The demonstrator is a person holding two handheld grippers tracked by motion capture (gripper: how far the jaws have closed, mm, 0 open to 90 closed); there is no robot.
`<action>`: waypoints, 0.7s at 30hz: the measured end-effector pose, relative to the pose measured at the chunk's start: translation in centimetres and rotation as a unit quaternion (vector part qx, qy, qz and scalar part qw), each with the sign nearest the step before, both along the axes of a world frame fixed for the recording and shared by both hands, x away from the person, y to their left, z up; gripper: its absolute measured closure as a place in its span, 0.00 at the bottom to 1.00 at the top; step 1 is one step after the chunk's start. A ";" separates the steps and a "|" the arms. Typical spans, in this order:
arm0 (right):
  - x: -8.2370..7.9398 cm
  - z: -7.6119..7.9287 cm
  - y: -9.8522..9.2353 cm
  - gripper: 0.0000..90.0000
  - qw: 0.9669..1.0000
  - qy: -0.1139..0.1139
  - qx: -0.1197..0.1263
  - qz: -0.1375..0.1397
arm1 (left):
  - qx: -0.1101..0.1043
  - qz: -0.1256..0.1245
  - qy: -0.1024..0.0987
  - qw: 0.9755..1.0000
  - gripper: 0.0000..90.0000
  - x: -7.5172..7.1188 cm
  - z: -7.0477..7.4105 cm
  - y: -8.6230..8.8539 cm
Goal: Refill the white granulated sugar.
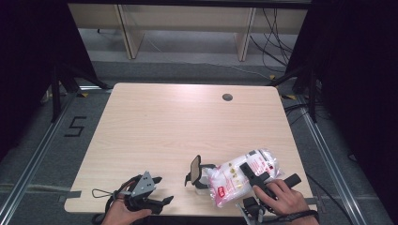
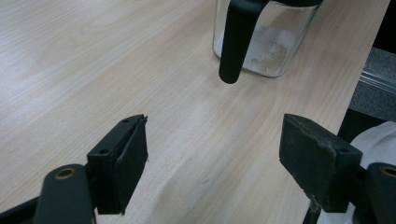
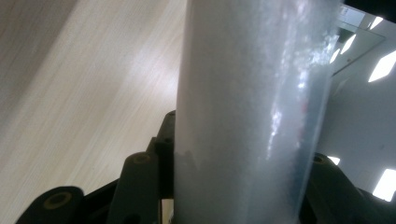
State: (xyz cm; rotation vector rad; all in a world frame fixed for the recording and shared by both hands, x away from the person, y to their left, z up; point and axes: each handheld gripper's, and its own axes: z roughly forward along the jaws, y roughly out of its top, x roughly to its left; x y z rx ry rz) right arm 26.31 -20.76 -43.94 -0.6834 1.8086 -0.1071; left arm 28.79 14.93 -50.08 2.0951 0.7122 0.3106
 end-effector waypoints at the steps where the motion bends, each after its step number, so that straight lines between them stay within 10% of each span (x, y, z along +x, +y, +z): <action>1: 0.0 0.0 0.0 0.66 1.000 0.000 0.001 0.000 | 0.010 -0.006 -0.005 1.000 0.26 0.1 0.1 0.1; 5: 0.0 -0.5 -0.3 0.66 1.000 -0.004 0.024 -0.008 | 0.013 -0.010 -0.009 1.000 0.26 0.2 0.1 0.2; 17: 0.7 -0.8 0.0 0.66 1.000 -0.006 -0.012 0.004 | 0.009 0.001 -0.004 1.000 0.26 0.1 0.0 0.1; 21: 0.3 -1.2 -0.3 0.67 1.000 -0.014 0.017 -0.012 | 0.000 0.000 0.001 1.000 0.26 0.0 -0.1 0.0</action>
